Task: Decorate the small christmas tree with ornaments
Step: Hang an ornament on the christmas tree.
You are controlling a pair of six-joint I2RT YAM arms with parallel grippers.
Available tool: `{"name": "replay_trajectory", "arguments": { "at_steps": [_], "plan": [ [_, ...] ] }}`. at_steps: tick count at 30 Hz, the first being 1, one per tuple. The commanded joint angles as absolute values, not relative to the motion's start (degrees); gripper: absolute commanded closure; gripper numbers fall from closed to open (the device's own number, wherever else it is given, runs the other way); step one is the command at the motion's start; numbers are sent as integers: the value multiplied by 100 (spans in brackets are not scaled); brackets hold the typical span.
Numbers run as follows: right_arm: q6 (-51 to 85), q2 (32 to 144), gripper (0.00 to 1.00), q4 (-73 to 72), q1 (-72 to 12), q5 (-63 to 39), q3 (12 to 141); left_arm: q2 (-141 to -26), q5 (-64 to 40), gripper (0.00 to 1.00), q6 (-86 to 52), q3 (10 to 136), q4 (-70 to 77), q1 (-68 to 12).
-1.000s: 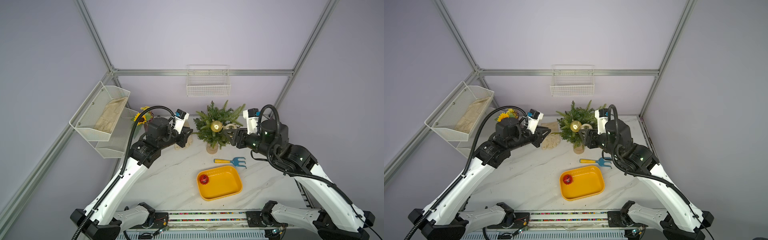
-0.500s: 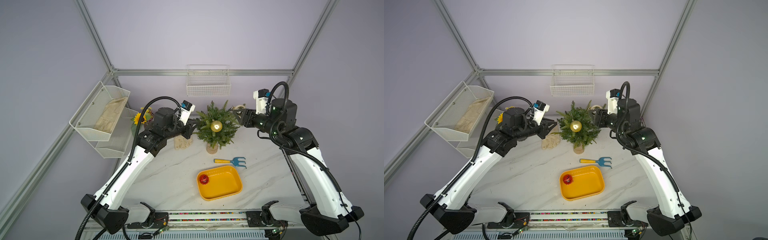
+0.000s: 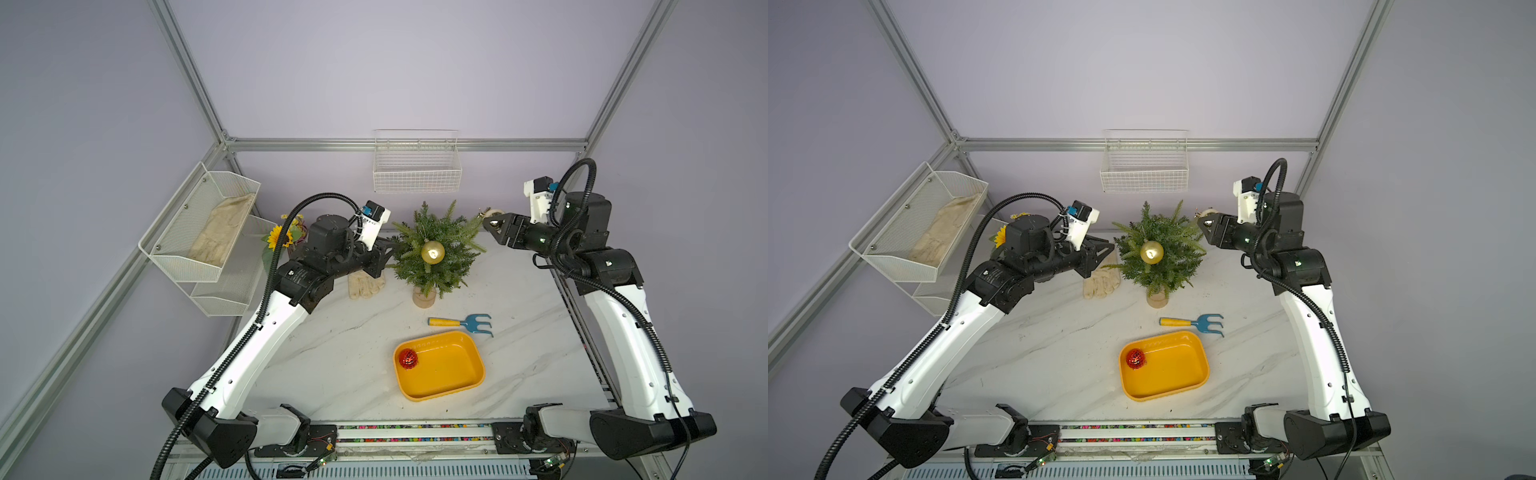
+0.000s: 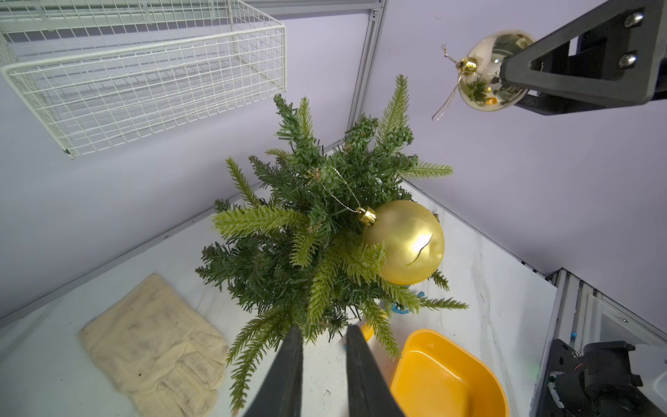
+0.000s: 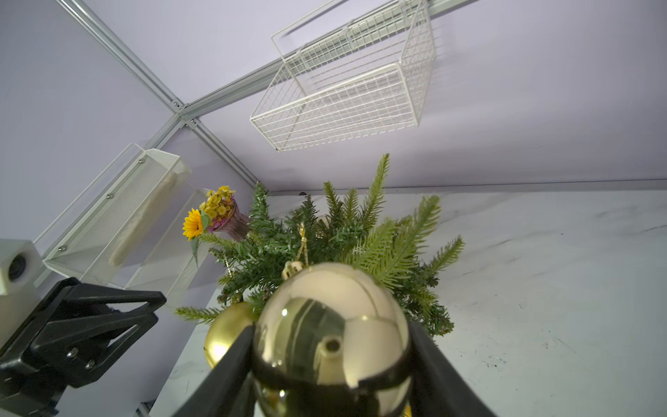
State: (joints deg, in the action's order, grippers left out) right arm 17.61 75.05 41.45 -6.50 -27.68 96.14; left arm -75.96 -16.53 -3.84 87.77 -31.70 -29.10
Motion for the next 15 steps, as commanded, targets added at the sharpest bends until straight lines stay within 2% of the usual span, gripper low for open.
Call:
{"name": "replay_trajectory", "arguments": {
  "at_steps": [1,10,15],
  "plan": [
    [1713,7575,46,3839,-639,-3427,9562,-7453,-1762,77,-404,9034,-2900,-2962],
    [1787,7671,48,3736,-638,-3542,9532,-7449,-1761,77,-422,9045,-2907,-2971],
    [1734,7549,49,3975,-641,-2959,9602,-7436,-1783,77,-445,9036,-2912,-2979]
  ]
}}
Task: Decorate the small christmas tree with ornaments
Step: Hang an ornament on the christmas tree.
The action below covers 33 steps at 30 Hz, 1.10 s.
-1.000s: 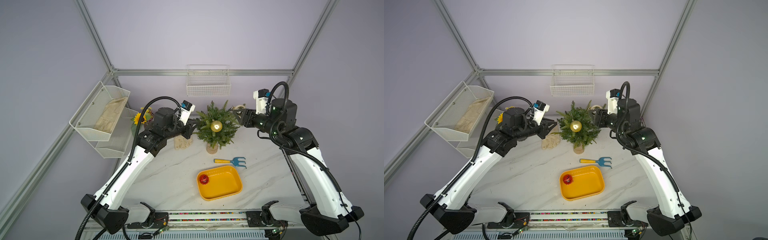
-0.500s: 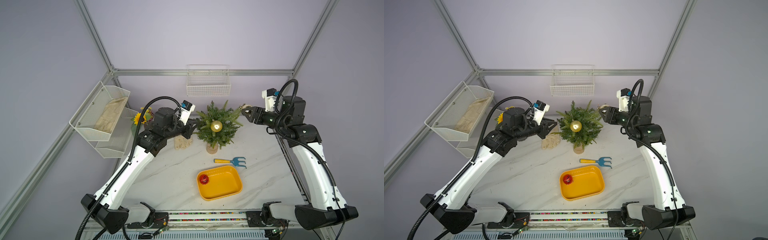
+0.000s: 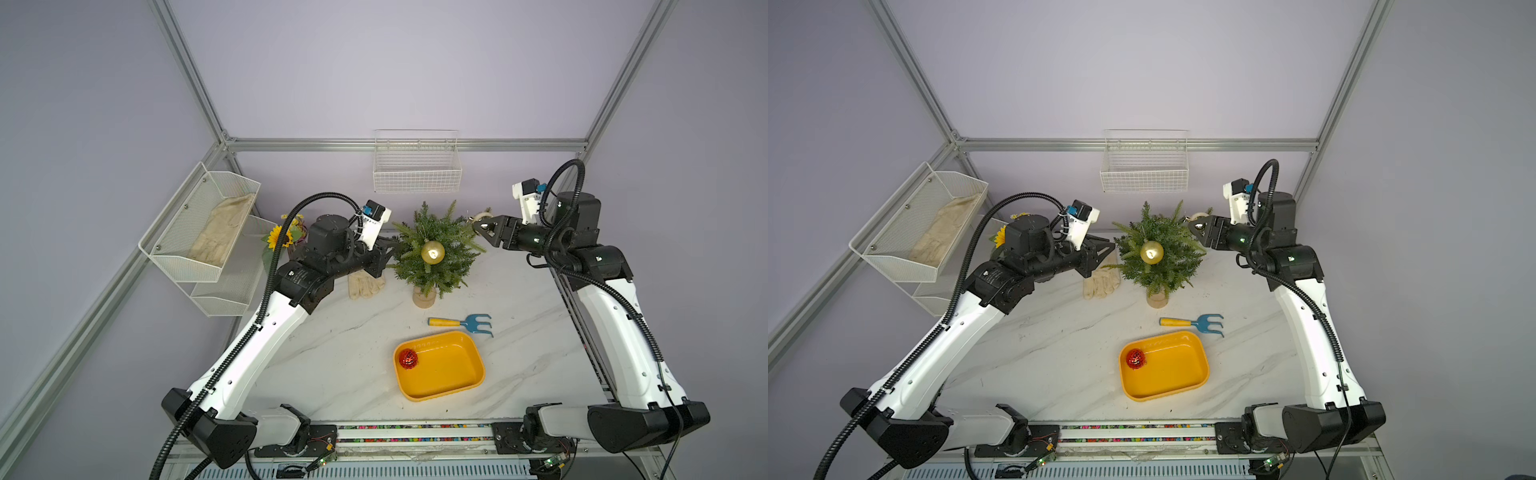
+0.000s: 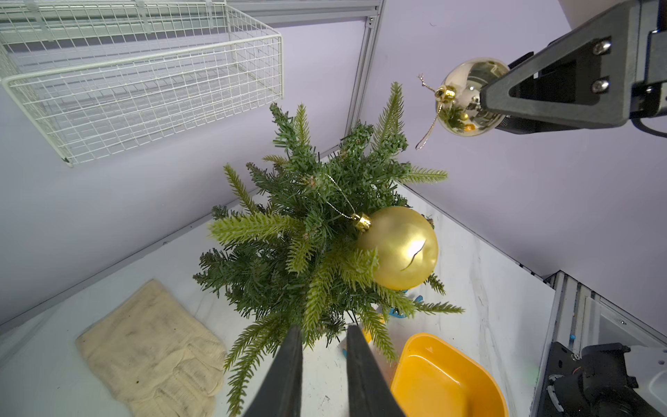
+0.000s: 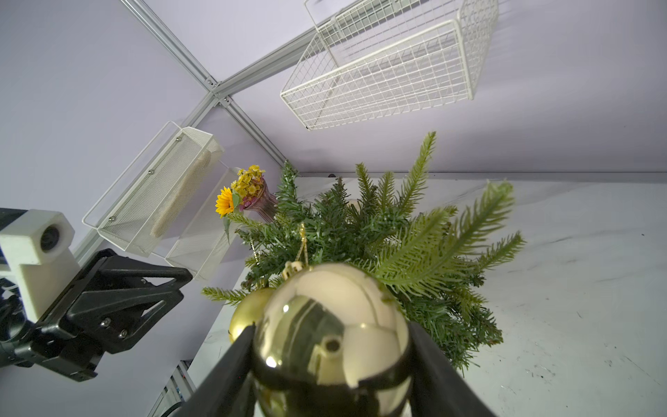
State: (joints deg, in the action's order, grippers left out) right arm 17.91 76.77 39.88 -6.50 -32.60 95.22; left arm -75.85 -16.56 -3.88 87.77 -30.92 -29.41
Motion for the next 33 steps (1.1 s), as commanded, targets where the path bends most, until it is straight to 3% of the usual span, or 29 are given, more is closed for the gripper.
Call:
{"name": "replay_trajectory", "arguments": {
  "at_steps": [1,7,20,33],
  "plan": [
    [1723,7506,49,4054,-640,-2821,9587,-7436,-1781,77,-444,9032,-2916,-2979],
    [1671,7217,51,4399,-636,-2496,9471,-7478,-1795,77,-463,9052,-2907,-2996],
    [1367,6815,54,5394,-657,-3691,9136,-7522,-1791,77,-475,9044,-2901,-3051],
    [1753,6808,55,4875,-1340,-3284,8469,-7519,-1759,77,-501,9009,-2866,-3138]
  ]
}}
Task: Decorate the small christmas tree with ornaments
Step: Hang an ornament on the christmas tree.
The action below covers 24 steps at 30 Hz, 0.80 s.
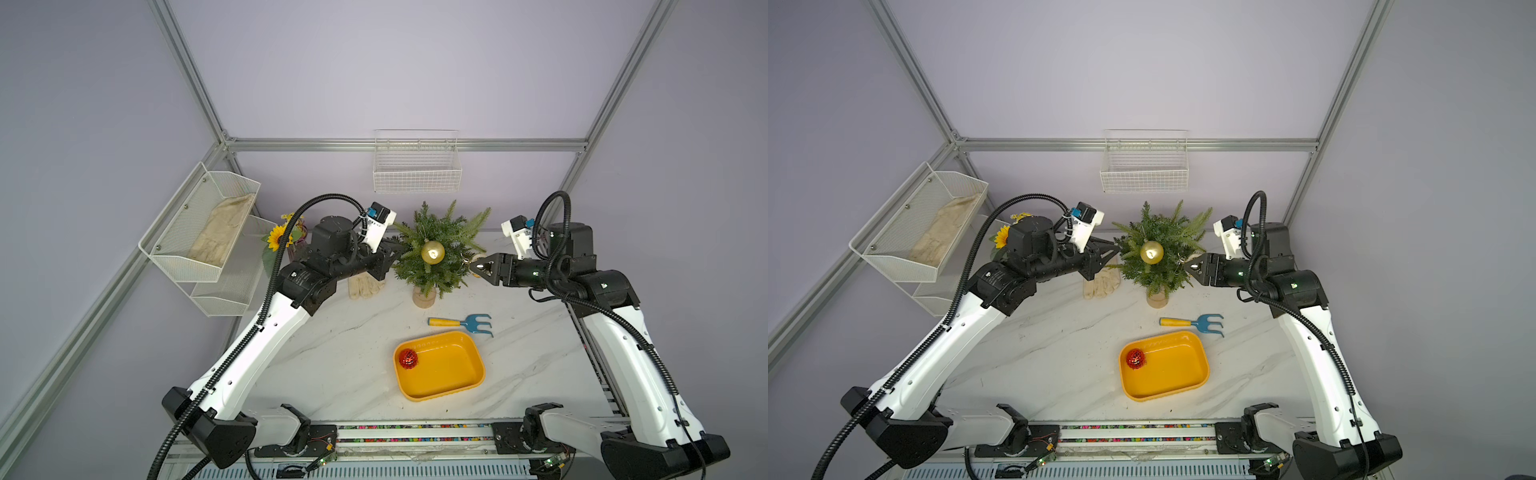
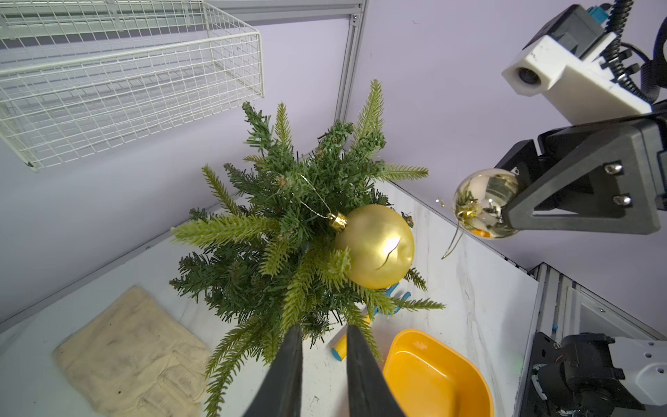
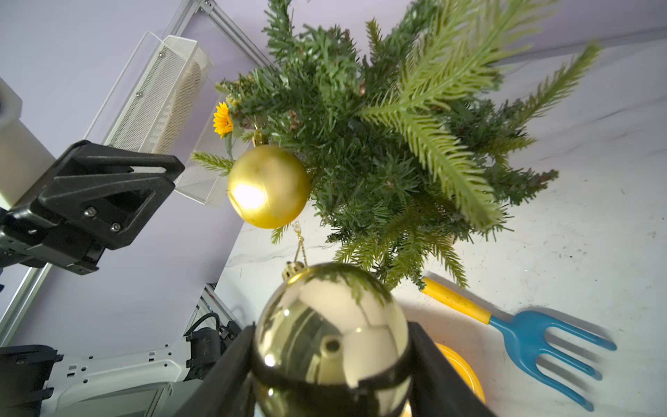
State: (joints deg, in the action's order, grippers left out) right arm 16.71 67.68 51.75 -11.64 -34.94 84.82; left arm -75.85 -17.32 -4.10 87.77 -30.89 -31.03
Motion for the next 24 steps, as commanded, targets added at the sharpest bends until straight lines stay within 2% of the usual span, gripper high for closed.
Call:
{"name": "replay_trajectory", "arguments": {
  "at_steps": [1,11,24],
  "plan": [
    [1780,6842,55,4824,-1393,-3197,8481,-7515,-1758,77,-501,9009,-2866,-3137],
    [1977,6944,56,4640,-1440,-2604,8587,-7453,-1688,77,-457,8962,-2888,-3138],
    [2030,7144,56,4310,-1444,-2718,8666,-7401,-1657,76,-434,8974,-2892,-3137]
  ]
}}
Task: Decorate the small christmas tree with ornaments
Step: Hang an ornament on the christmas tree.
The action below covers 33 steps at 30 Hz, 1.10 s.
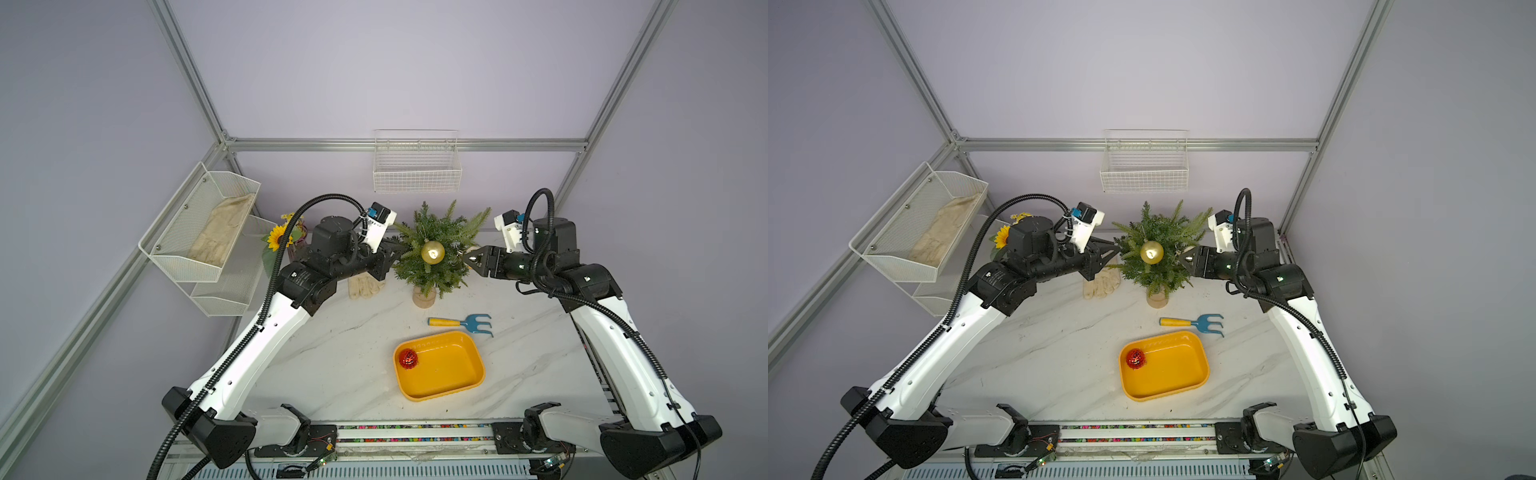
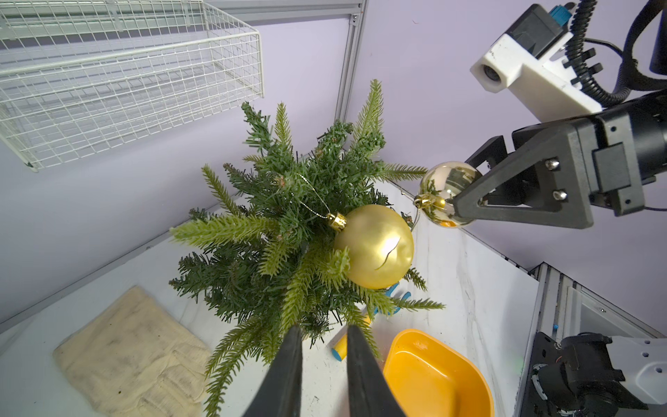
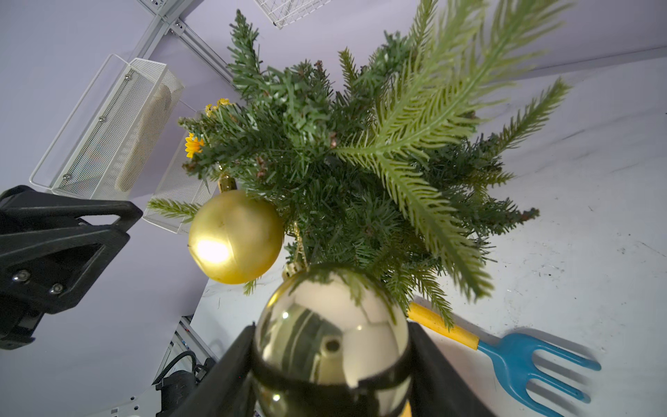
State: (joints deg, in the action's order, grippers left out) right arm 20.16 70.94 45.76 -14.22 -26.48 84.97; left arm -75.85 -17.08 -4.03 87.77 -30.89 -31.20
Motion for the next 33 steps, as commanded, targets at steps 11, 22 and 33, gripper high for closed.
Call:
{"name": "replay_trajectory", "arguments": {
  "at_steps": [11,22,33],
  "plan": [
    [2100,7242,56,4002,-1465,-2909,8645,-7383,-1664,76,-456,8974,-2902,-3134],
    [1936,7341,57,4197,-1599,-3088,8718,-7409,-1666,76,-456,9008,-2903,-3138],
    [1729,7400,57,4526,-1638,-1904,8887,-7445,-1700,76,-492,9026,-2906,-3154]
  ]
}}
